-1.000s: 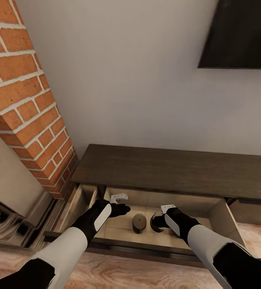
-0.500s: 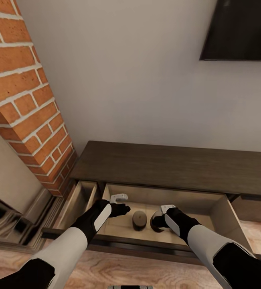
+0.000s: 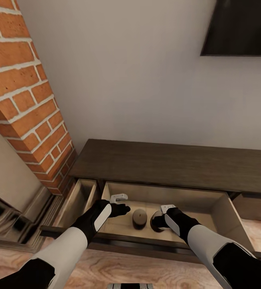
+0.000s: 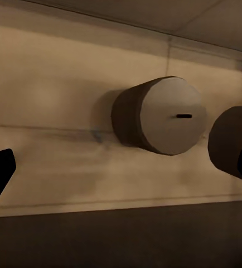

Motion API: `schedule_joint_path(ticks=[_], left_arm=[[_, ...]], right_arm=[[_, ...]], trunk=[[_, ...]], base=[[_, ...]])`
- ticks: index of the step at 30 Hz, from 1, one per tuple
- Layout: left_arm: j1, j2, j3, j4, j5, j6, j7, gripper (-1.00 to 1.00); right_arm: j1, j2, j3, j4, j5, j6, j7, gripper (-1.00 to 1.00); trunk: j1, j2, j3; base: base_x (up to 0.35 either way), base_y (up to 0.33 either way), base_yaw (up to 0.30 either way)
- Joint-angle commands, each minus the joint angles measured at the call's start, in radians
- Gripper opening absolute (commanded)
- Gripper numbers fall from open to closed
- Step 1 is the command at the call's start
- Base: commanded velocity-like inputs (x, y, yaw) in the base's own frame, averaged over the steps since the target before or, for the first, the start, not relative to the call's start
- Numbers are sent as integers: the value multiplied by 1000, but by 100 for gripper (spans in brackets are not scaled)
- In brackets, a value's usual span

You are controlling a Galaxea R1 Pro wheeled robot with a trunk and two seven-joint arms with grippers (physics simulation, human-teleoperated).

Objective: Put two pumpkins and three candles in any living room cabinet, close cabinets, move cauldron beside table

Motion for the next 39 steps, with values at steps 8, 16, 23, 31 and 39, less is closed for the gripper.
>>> schedule_joint_path(ticks=[8,16,23,31,39], left_arm=[[0,1,-5,-2,11,3,10,100],[0,1,-5,-2,11,2,11,100],[0,1,-5,-2,11,2,12,100],[0,1,-5,-2,11,2,13,100],[0,1,-5,-2,11,2,12,100]], right_arm=[[-1,0,7,-2,-10,4,-8,-100],[-1,0,7,-2,-10,4,-8,-100],[-1,0,7,-2,-10,4,-8,-100],[-1,0,7,-2,-10,4,-8,-100],[-1,0,7,-2,-10,4,-8,-100]], trunk=[[27,-50,-23],[27,-50,-23],[27,-50,-23],[27,-50,-23],[34,-64,-29]], base=[[0,0,0],[0,0,0],[178,0,0],[44,0,0],[1,0,0]])
